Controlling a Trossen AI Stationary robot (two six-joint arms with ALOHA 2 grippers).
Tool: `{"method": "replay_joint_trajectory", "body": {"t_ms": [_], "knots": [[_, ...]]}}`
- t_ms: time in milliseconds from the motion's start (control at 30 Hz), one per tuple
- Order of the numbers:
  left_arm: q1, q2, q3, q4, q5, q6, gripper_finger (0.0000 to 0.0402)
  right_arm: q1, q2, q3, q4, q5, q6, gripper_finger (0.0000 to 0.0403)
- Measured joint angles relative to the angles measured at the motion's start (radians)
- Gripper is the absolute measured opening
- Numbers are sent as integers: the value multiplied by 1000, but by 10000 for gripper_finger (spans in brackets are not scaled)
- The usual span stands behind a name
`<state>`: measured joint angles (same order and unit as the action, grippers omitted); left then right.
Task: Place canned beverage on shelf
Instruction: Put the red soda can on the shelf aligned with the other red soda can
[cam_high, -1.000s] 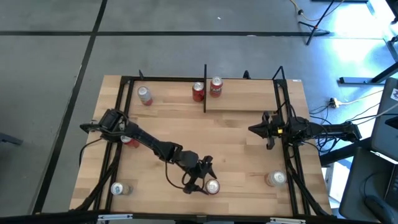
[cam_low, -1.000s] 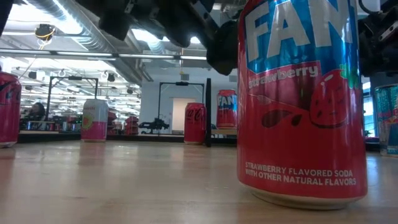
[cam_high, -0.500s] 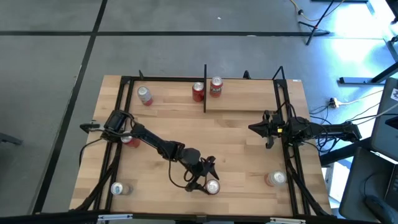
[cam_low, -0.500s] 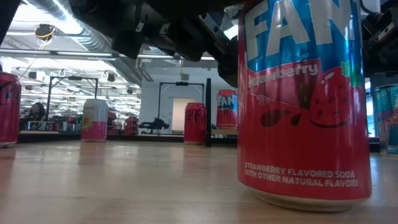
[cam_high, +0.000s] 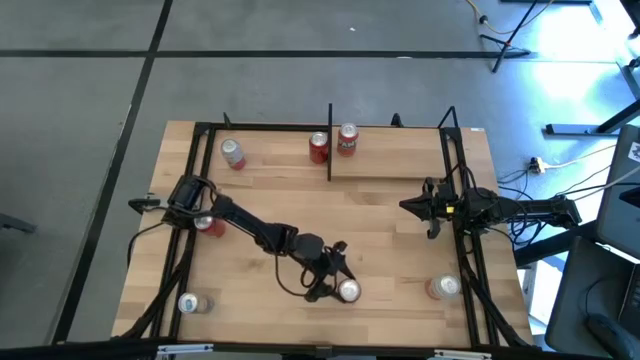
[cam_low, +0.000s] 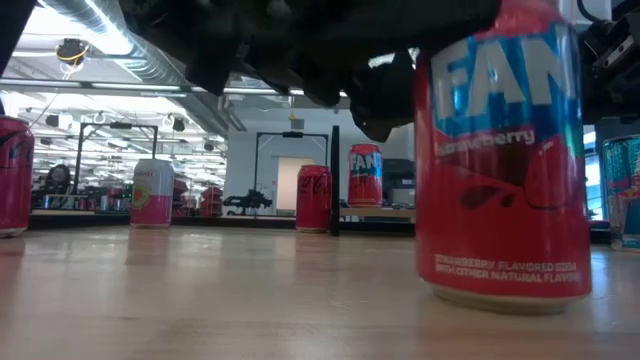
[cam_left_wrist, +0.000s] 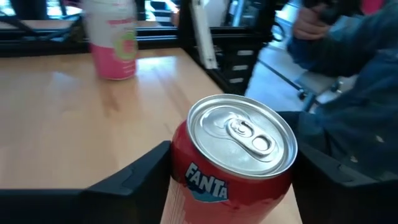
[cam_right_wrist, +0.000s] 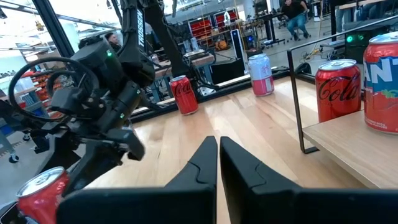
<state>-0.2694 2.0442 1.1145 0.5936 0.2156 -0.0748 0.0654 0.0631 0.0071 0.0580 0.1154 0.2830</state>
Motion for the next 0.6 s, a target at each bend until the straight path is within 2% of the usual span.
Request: {"method": "replay_joint_trajectory", "body": {"t_ms": [200,400,600], "knots": [[33,-36,-1,-41,-32,-22,235,0,0,0,0,-1,0,10],[99,-148,-3,-169,-133,-15,234,0,0,0,1,37,-4,10],[220,-248,-2,-243,-51,27,235,0,0,0,14,98,-94,10]]}}
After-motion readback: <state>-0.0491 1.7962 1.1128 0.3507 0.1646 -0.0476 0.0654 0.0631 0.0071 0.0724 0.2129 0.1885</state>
